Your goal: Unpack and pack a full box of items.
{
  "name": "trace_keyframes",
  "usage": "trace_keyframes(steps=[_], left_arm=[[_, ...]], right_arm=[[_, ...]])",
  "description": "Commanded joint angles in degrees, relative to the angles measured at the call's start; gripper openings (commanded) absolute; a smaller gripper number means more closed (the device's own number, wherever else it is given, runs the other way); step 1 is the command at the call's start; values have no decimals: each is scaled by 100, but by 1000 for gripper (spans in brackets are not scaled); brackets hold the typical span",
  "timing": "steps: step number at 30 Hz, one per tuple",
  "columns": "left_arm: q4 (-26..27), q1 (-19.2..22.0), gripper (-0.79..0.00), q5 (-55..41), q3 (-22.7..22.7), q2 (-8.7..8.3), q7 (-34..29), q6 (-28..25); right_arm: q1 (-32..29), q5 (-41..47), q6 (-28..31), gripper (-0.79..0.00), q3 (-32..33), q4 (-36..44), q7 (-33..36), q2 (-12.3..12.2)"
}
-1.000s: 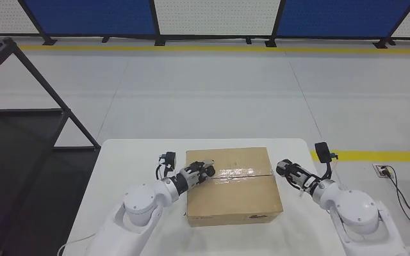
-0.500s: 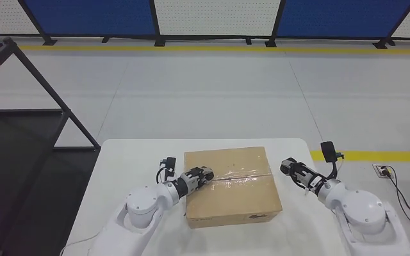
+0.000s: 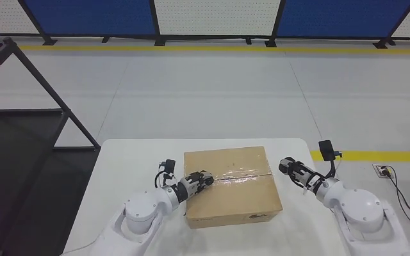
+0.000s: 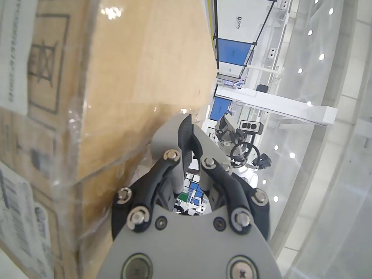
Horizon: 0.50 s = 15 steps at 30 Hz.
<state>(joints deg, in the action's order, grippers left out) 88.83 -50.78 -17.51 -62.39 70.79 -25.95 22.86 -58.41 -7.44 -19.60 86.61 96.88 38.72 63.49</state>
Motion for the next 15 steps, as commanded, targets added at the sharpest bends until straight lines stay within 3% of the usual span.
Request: trace_keyframes(steps=[1,9,10,11,12,13,14,15], left_arm=[[15,-3,-785,9,-4,5,5,-23],[856,-544,-785,-74,-592,-85,50,-643],[1015,-666,-773,-93,-712,-104,43,-731],[1166,-794,-699,-102,-837,-125,28,-805],[1319,-923,-610,-111,-969,-146,28,-886],[1464,-1058,-489,-138,-1095,-164,16,-960],[1590,-1191,-296,-164,-1212,-181,1,-1022],[1721,-1314,0,-197,-1330,-197,-18,-1087]], right_arm=[[-21,18,0,-785,7,20,-19,-4],[-59,91,41,-785,28,74,-132,-17],[-53,109,40,-785,29,78,-151,-17],[-44,122,41,-785,33,80,-179,-17],[-34,154,46,-646,38,79,-197,-17],[-23,195,64,-440,48,76,-212,-16],[-13,215,67,-225,60,62,-231,-18],[4,220,43,0,76,49,-281,-18]])
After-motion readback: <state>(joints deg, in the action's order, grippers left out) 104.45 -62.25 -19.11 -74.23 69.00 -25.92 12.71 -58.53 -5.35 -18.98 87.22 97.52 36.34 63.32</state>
